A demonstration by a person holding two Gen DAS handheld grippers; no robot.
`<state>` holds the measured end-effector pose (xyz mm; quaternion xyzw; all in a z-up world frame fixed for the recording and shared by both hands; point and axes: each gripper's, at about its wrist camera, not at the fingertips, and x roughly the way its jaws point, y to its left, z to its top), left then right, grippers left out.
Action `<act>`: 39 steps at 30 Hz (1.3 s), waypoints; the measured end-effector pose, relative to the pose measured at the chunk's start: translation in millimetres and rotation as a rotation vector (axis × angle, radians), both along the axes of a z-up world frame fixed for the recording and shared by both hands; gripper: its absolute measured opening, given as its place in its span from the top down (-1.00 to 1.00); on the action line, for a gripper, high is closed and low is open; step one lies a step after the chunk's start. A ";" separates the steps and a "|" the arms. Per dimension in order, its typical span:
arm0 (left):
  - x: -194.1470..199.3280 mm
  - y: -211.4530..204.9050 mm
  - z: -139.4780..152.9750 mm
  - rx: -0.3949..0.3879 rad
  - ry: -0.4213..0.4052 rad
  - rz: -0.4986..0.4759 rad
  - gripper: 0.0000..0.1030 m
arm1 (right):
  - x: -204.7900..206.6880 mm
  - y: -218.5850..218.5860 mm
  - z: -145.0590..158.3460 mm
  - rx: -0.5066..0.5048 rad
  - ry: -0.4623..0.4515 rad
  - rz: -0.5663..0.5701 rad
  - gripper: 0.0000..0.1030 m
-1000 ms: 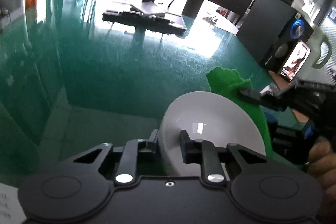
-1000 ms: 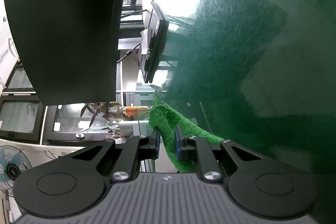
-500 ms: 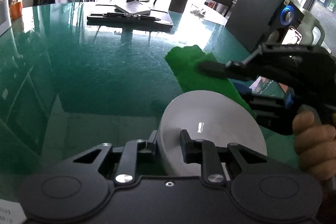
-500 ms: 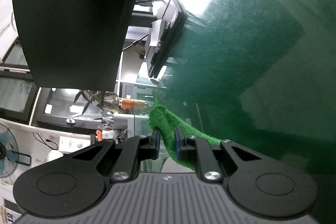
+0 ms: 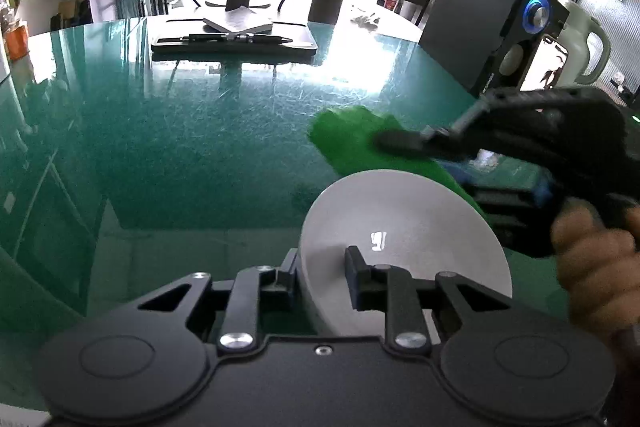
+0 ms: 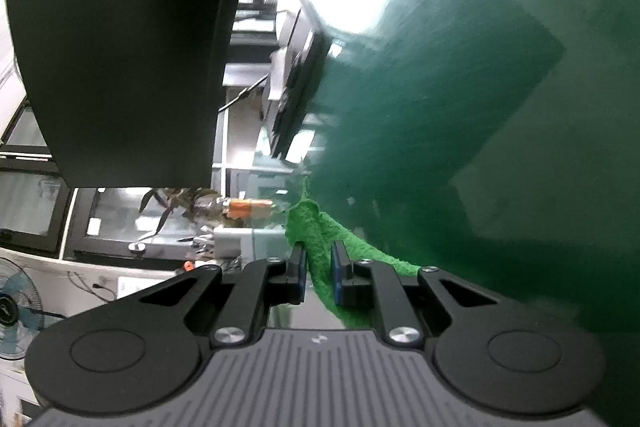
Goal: Clean bowl
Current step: 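Wipe the green cloth along the white bowl's rim with the right gripper while the left gripper holds it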
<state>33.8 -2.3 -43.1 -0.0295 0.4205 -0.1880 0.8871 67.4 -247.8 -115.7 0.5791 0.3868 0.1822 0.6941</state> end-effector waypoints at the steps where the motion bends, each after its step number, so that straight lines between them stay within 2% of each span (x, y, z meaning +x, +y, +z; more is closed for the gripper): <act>1: 0.9 0.3 0.1 -0.003 0.002 0.001 0.52 | 1.8 1.8 -0.1 0.002 0.001 0.004 0.73; 10: 4.2 -4.8 0.0 0.023 -0.018 -0.031 0.46 | -37.3 -29.3 -9.6 0.038 0.048 -0.053 0.73; 18: 2.4 -3.6 0.2 0.020 -0.018 -0.025 0.44 | 10.1 15.9 -5.1 -0.040 0.027 0.015 0.73; 21: 3.6 -4.7 0.2 0.024 -0.021 -0.035 0.43 | 4.5 12.3 -4.1 -0.039 0.021 0.016 0.73; 26: 4.0 -7.8 0.0 0.039 -0.035 -0.049 0.43 | -16.8 -15.1 -8.3 -0.026 0.055 -0.047 0.73; 29: 4.9 -8.1 0.0 0.039 -0.036 -0.051 0.43 | -11.9 -7.8 -3.8 -0.027 0.038 -0.031 0.72; 31: 4.9 -7.9 0.1 0.039 -0.035 -0.050 0.43 | -2.8 4.0 2.1 -0.069 0.012 -0.015 0.72; 34: 5.4 -8.1 0.3 0.039 -0.035 -0.047 0.40 | 8.5 12.4 1.5 -0.060 0.004 0.007 0.72; 39: 9.9 -8.4 0.5 0.039 -0.037 -0.049 0.34 | -4.0 0.0 1.0 -0.053 -0.017 0.005 0.73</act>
